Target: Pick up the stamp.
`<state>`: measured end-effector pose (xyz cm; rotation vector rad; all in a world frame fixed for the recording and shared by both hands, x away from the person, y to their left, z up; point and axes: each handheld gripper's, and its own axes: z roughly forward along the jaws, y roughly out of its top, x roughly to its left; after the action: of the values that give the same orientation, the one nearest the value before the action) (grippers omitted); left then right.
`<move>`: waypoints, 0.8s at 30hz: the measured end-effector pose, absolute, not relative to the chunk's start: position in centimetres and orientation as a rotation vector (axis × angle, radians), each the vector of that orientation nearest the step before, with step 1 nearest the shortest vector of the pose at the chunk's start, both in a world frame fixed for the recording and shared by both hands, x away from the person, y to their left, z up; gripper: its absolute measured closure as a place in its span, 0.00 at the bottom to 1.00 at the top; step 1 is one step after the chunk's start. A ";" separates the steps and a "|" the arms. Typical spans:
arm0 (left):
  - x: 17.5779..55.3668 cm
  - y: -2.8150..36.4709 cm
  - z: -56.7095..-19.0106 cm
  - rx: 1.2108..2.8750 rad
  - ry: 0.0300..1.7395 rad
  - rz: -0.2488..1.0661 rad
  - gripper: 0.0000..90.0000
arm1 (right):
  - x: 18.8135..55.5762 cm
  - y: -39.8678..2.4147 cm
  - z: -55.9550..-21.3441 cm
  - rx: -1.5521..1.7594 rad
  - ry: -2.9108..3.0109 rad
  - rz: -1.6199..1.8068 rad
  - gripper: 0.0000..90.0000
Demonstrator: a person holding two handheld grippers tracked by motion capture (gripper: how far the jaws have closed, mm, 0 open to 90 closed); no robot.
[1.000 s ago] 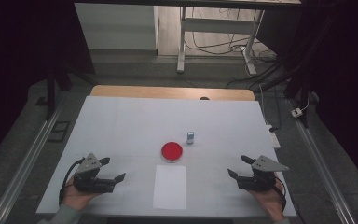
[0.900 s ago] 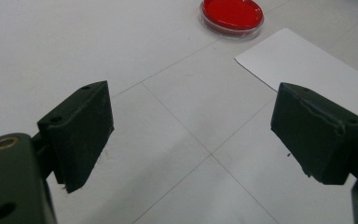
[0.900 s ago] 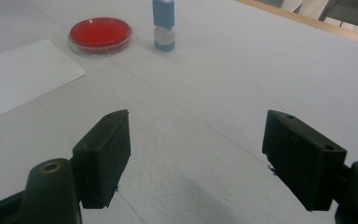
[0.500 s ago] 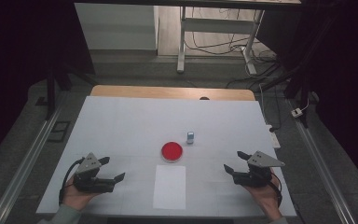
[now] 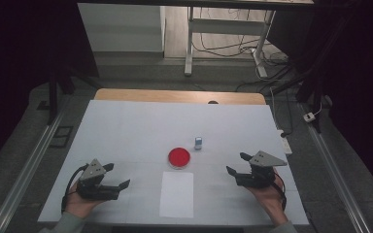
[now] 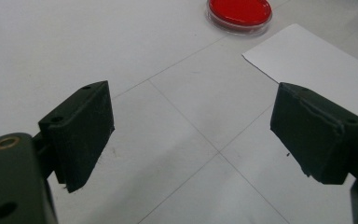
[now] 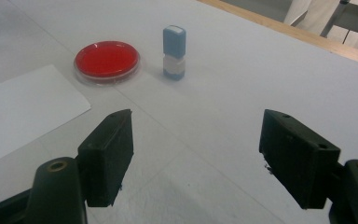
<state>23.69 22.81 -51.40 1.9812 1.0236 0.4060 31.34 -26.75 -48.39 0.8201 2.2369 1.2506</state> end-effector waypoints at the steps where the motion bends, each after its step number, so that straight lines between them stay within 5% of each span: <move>1: 23.7 22.8 -51.4 1.982 1.025 0.404 0.15 | 31.3 -26.8 -48.4 0.820 2.237 1.251 0.29; 24: 24.0 22.6 -51.7 2.007 1.035 0.405 0.16 | 34.3 -23.4 -48.4 0.801 2.299 1.252 0.31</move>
<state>23.97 22.65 -51.74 2.0073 1.0353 0.4050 34.29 -23.43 -48.35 0.8006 2.2994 1.2518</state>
